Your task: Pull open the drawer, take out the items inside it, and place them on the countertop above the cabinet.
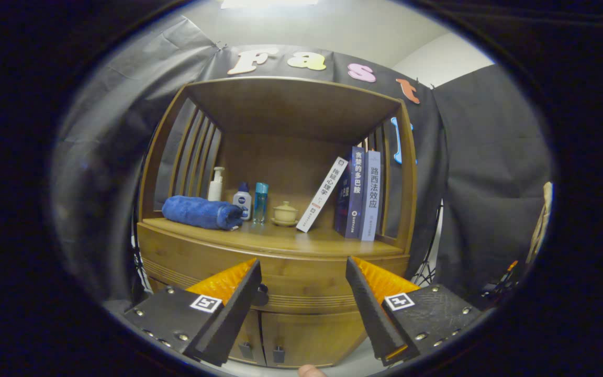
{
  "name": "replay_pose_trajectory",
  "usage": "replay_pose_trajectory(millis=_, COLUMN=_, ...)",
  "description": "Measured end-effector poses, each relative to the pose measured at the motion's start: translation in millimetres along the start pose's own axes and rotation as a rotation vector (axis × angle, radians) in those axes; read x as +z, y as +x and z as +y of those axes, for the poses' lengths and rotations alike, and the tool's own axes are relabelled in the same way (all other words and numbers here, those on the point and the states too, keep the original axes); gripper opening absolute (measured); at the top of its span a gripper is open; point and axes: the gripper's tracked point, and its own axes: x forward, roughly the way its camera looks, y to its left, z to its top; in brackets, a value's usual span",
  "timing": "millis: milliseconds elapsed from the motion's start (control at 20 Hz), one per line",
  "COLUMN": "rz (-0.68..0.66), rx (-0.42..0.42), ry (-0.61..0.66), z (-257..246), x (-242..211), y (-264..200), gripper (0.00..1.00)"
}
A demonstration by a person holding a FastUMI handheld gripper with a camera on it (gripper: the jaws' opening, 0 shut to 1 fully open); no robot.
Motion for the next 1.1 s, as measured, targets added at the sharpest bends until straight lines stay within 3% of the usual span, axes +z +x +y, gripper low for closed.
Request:
replay_pose_trajectory(millis=300, rz=0.144, rx=0.013, ry=0.094, z=28, x=-64, y=32, gripper=0.97)
replay_pose_trajectory(millis=500, rz=0.178, rx=0.045, ry=0.094, z=52, x=-78, y=47, gripper=0.98)
replay_pose_trajectory(millis=650, rz=0.254, rx=0.095, ry=0.083, z=68, x=-94, y=59, gripper=0.71)
replay_pose_trajectory(millis=800, rz=0.250, rx=0.072, ry=0.082, z=73, x=-98, y=62, gripper=0.44)
replay_pose_trajectory(millis=900, rz=0.213, rx=0.062, ry=0.034, z=71, x=-97, y=64, gripper=0.41)
replay_pose_trajectory(millis=1100, rz=0.219, rx=0.077, ry=0.081, z=72, x=-100, y=65, gripper=0.37)
